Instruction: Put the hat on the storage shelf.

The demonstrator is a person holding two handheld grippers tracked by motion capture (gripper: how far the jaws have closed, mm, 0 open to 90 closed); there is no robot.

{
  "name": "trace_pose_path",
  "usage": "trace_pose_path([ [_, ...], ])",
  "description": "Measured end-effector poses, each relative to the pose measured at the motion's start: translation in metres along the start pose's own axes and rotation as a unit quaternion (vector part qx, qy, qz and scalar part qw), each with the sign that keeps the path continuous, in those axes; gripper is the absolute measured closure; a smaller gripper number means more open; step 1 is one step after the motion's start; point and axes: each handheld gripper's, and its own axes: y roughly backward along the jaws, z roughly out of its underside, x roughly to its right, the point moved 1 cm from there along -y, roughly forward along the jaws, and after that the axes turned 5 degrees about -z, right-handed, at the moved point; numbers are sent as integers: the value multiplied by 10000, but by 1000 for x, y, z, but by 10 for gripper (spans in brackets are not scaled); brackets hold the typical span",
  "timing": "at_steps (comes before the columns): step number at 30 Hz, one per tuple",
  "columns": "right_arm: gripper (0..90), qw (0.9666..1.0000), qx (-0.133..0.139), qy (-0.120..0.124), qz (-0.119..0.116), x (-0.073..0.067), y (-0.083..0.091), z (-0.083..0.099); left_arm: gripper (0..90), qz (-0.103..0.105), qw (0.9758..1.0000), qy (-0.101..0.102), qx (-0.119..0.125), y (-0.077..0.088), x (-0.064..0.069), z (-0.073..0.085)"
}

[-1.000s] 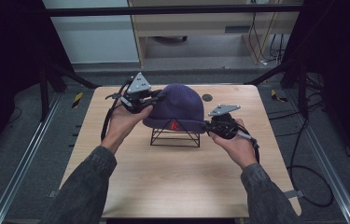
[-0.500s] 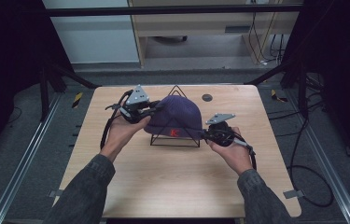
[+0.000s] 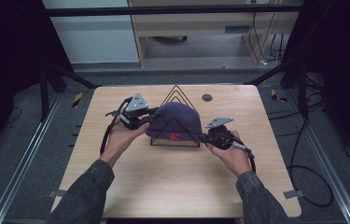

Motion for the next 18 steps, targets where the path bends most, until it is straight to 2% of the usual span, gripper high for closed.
trace_pose_path([
  [14,785,10000,-31,-54,10,1,-6,5,788,-25,10000,11,25,-2,3,9],
  [18,785,9999,-102,8,33,1,-8,6,788,-37,10000,-7,43,-2,4,11],
])
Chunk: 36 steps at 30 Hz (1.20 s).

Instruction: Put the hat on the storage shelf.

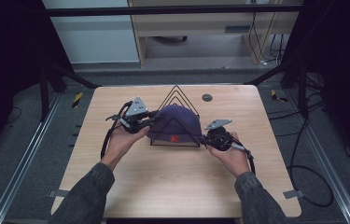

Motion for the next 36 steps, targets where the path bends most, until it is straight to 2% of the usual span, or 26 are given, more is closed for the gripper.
trace_pose_path([
  [10,789,9999,-91,13,52,5,-4,2,787,16,10000,29,-68,-1,1,7],
  [28,790,9998,-205,-42,61,6,-11,5,780,16,9998,168,-124,-4,1,14],
  [36,792,9995,-252,-106,131,12,-13,7,779,25,9996,227,-142,-6,1,15],
])
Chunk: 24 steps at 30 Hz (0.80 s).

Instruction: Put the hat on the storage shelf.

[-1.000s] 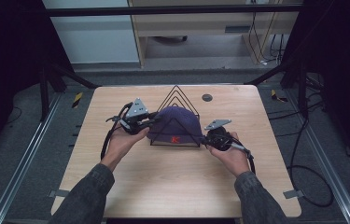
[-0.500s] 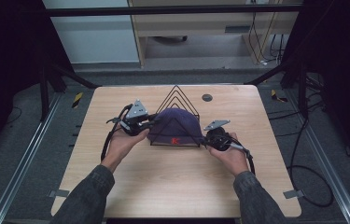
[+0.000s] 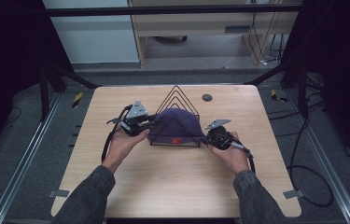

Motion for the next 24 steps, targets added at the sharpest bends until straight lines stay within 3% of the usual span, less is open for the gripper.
trace_pose_path([
  [24,740,10000,-9,68,5,-5,2,0,698,-78,9999,68,-34,0,-1,2],
])
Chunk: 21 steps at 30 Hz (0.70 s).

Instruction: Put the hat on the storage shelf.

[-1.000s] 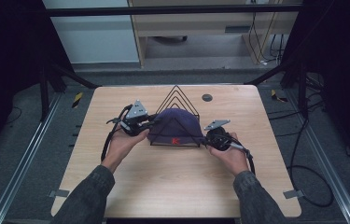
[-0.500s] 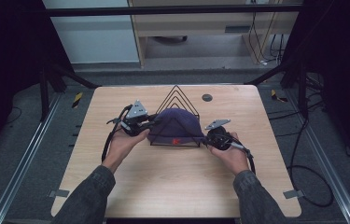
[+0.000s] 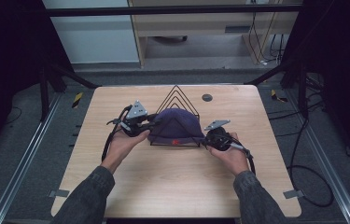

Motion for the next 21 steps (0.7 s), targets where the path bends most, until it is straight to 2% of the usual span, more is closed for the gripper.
trace_pose_path([
  [6,698,10000,9,-29,11,0,0,0,692,7,10000,13,-12,0,0,0],
  [12,644,9999,8,33,160,-2,4,-1,602,-113,9998,144,60,5,-4,0],
  [13,633,9999,33,8,125,-2,5,-2,591,-117,9998,171,78,6,-5,-1],
  [21,460,9995,120,-55,300,-4,12,-3,484,-219,9992,280,173,19,-10,-2],
])
